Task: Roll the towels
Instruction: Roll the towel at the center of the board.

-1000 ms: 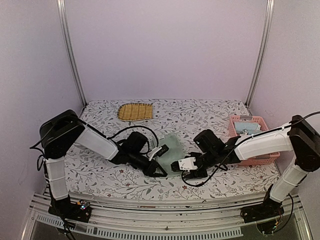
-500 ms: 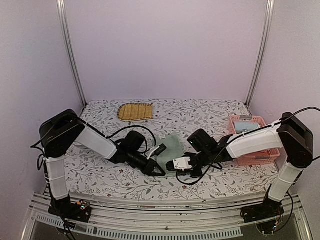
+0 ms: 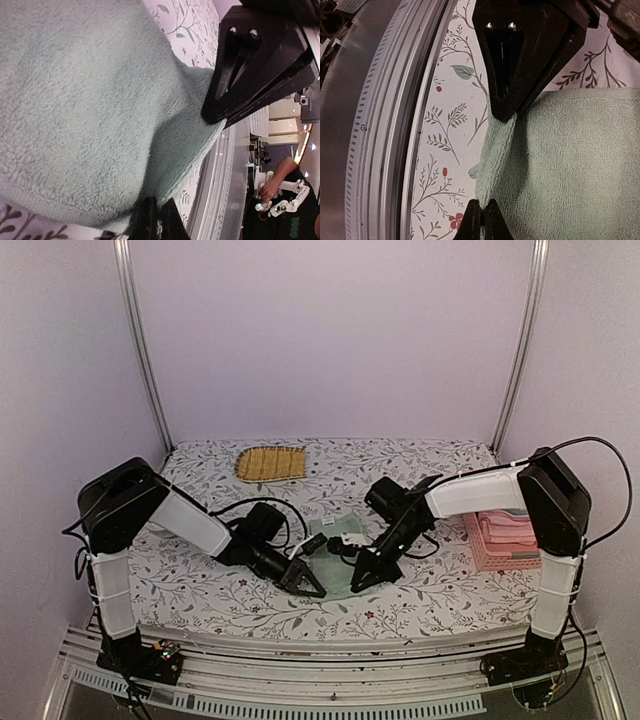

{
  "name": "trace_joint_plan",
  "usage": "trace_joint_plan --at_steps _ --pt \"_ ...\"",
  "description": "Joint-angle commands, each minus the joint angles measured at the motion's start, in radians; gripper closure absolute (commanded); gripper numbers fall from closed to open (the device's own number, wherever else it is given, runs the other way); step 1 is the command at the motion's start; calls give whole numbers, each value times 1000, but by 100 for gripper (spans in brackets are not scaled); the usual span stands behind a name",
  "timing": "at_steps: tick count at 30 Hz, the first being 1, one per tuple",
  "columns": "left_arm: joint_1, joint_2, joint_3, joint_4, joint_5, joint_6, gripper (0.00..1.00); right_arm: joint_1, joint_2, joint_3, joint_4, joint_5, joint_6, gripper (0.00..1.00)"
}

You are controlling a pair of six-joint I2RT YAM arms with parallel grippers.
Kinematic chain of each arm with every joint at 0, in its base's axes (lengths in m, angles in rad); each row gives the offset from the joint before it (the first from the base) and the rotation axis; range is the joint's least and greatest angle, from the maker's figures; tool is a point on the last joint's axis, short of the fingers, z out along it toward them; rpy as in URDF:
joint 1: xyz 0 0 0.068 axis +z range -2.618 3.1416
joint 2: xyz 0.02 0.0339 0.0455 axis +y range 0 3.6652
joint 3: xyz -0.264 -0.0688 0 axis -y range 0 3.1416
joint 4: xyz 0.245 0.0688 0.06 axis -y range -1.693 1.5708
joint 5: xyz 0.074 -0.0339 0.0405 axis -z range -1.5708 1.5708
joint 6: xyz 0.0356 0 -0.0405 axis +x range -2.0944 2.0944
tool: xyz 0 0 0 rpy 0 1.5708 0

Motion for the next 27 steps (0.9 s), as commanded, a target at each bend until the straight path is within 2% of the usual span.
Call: trace_joint_plan --at_steps 1,10,16,23,27 --pt "34 -13 -39 -58 24 -25 100 -32 68 62 -224 -162 11 97" --pt "63 -14 12 -85 50 -45 100 -104 226 166 -381 -254 -19 97" --pt "73 29 68 -176 -4 -28 100 -144 302 183 -390 -274 14 97" --pt "79 55 86 -230 -124 -19 100 -148 374 187 -338 -203 115 97" --pt "77 26 76 -265 -241 12 100 -147 420 197 -325 -182 156 97"
